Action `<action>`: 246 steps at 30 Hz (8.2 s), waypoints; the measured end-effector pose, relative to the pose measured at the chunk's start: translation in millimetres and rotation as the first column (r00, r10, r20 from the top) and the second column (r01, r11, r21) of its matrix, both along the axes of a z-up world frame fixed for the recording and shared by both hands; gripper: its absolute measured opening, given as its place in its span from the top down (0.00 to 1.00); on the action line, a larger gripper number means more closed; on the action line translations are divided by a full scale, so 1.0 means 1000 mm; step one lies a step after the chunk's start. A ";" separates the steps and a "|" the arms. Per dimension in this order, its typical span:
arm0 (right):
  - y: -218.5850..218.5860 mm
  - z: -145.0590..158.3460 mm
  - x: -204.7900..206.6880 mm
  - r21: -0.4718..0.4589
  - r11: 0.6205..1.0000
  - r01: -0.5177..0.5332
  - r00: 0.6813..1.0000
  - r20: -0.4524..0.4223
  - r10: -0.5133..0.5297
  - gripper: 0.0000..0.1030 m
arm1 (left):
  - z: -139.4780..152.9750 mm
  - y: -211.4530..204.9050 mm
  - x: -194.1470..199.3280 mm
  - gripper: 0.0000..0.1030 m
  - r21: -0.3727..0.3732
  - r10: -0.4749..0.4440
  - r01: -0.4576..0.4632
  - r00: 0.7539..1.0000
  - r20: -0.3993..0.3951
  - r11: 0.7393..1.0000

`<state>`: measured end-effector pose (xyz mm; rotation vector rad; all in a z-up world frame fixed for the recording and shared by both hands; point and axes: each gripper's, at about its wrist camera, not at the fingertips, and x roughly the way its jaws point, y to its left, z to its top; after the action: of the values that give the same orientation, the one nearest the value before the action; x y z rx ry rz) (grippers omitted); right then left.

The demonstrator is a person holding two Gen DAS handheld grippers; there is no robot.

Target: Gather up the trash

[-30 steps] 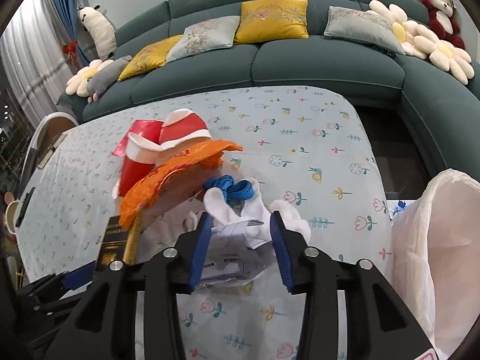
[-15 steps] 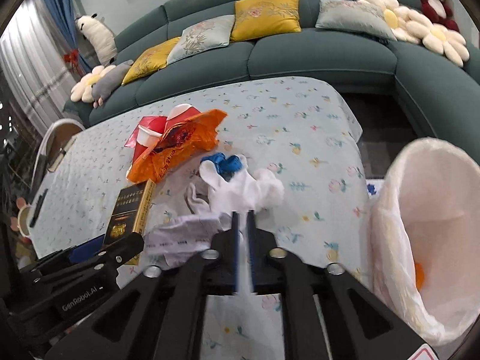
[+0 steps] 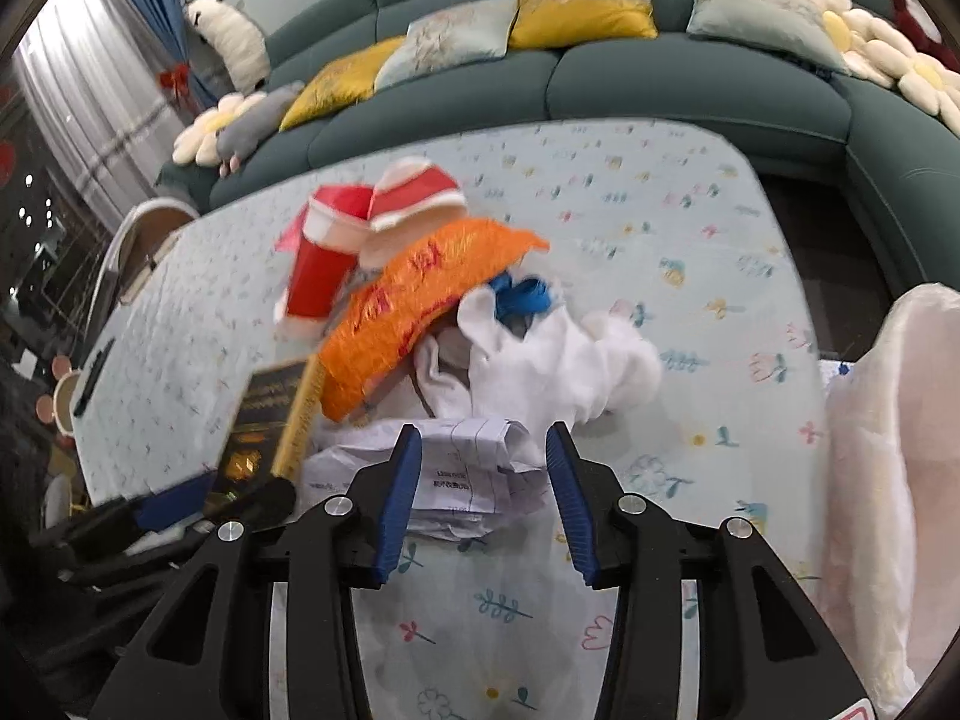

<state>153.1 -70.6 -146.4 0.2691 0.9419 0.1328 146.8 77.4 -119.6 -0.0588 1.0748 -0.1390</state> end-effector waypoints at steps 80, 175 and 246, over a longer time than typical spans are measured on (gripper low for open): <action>-0.203 0.084 -0.158 0.047 0.819 0.573 0.787 0.250 -0.565 0.64 | 0.062 -0.210 -0.058 0.33 -0.071 -0.386 0.398 0.911 0.143 0.915; -0.113 0.093 -0.064 0.164 0.940 0.300 0.907 0.255 -0.334 0.95 | 0.087 -0.110 0.006 0.62 0.031 -0.205 0.204 0.941 0.271 0.978; -0.240 0.083 -0.156 0.175 0.761 0.624 0.720 0.250 -0.648 0.68 | 0.075 -0.243 -0.045 0.54 -0.057 -0.396 0.411 0.901 0.177 0.910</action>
<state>-2.5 -310.9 -62.9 0.6197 0.4975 -0.4268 101.6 -165.1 -45.1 0.0931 0.9049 -0.5616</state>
